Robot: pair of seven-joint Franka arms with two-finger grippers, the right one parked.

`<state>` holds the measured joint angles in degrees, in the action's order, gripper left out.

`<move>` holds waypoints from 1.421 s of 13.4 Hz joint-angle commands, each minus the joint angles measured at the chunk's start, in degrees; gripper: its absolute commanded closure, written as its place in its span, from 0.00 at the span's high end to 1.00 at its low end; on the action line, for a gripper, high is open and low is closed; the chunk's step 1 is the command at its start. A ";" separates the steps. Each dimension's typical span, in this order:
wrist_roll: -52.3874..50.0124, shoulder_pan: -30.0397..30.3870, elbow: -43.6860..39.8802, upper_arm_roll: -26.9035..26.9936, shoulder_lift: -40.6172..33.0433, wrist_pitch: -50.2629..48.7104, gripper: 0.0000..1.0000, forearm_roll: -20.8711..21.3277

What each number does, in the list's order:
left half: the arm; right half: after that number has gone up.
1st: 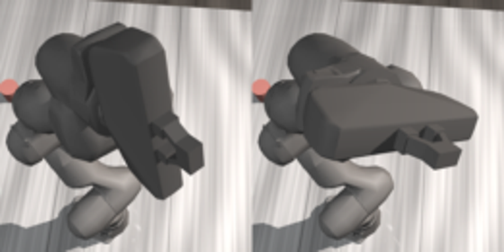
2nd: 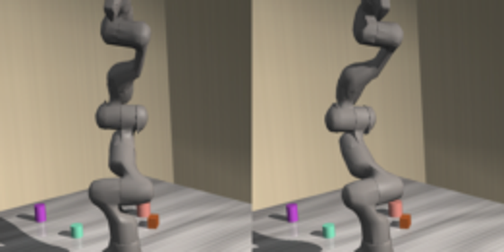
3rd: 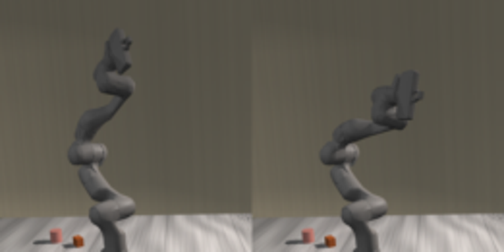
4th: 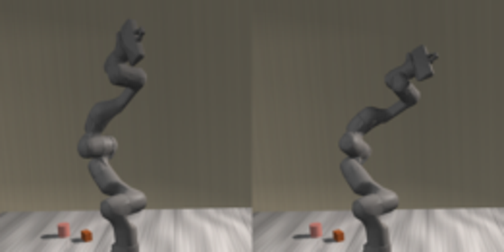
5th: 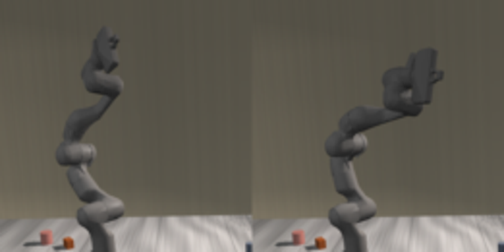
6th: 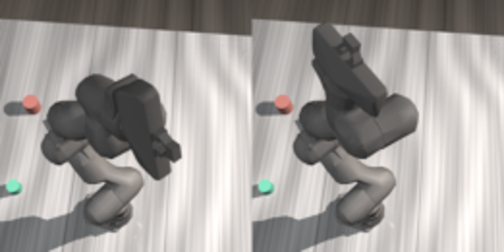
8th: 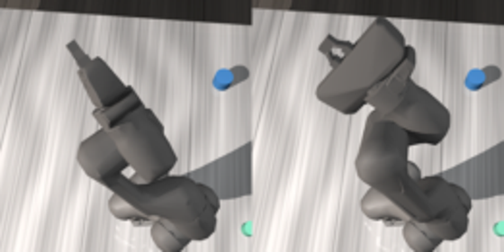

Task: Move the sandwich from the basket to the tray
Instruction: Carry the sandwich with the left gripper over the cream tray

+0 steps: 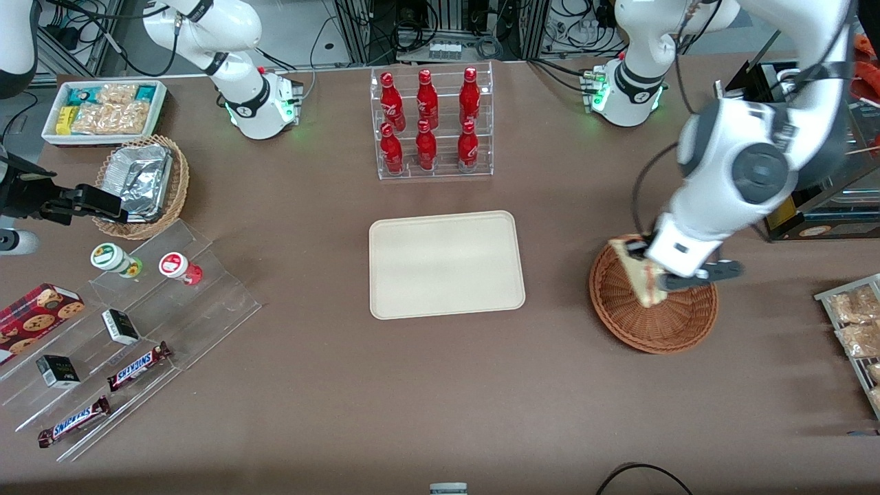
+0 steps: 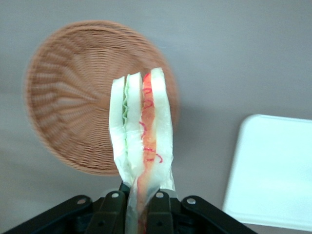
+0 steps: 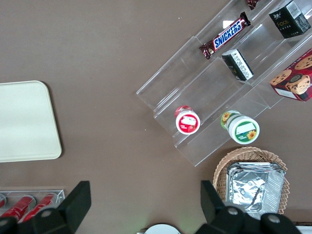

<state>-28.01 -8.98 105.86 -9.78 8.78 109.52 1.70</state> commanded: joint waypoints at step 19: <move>-17.43 -32.68 -27.11 0.55 36.12 5.17 0.00 3.31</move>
<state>-44.22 -40.02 81.00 -10.07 42.87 114.51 3.96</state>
